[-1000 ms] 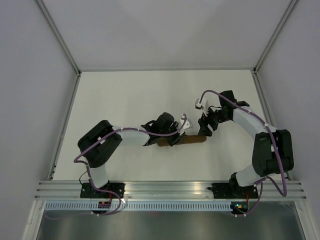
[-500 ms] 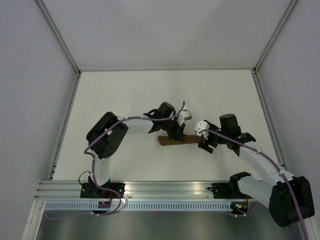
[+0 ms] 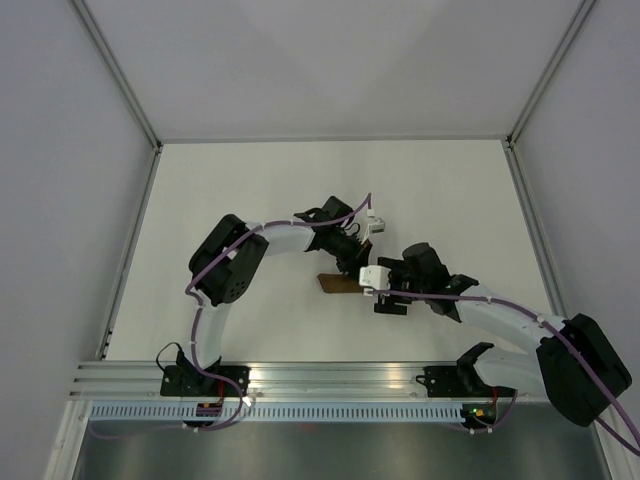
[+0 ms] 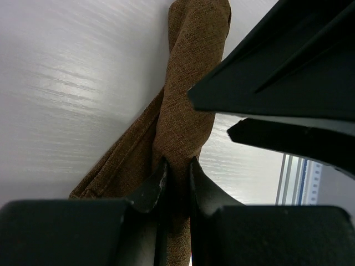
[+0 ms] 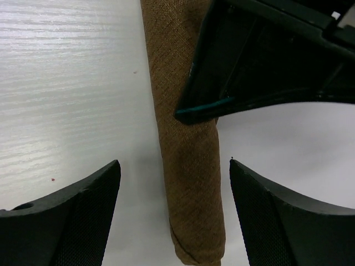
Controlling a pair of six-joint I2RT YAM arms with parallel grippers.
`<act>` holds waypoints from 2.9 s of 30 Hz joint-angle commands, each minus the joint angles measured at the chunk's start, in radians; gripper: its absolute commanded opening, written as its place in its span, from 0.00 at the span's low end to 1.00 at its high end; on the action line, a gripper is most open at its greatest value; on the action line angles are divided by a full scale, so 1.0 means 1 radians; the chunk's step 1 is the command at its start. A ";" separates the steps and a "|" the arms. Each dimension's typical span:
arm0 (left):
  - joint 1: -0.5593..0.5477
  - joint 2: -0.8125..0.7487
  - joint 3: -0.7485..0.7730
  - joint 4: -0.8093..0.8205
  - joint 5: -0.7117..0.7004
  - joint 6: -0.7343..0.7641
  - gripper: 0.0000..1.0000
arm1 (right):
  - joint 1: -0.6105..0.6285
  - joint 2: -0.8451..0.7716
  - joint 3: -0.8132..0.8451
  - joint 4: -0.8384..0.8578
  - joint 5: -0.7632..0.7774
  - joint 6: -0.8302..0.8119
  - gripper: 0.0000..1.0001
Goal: Fold the napkin, place the utensils inside, and roll it up
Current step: Roll the napkin with the utensil
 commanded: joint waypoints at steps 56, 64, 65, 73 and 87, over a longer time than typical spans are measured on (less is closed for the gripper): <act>0.016 -0.774 -0.695 0.298 -1.126 -0.935 0.58 | 0.012 0.656 0.495 -0.244 -0.014 0.430 0.15; -0.118 -0.659 -0.692 0.461 -1.323 -1.093 0.61 | 0.013 0.756 0.607 -0.274 -0.065 0.553 0.15; -0.119 -0.630 -0.688 0.473 -1.317 -1.103 0.61 | 0.012 0.767 0.615 -0.277 -0.076 0.564 0.15; -0.160 -0.541 -0.675 0.502 -1.407 -1.241 0.63 | 0.012 0.805 0.649 -0.256 -0.106 0.660 0.15; -0.165 -0.441 -0.631 0.441 -1.476 -1.373 0.62 | 0.012 0.830 0.678 -0.236 -0.177 0.760 0.15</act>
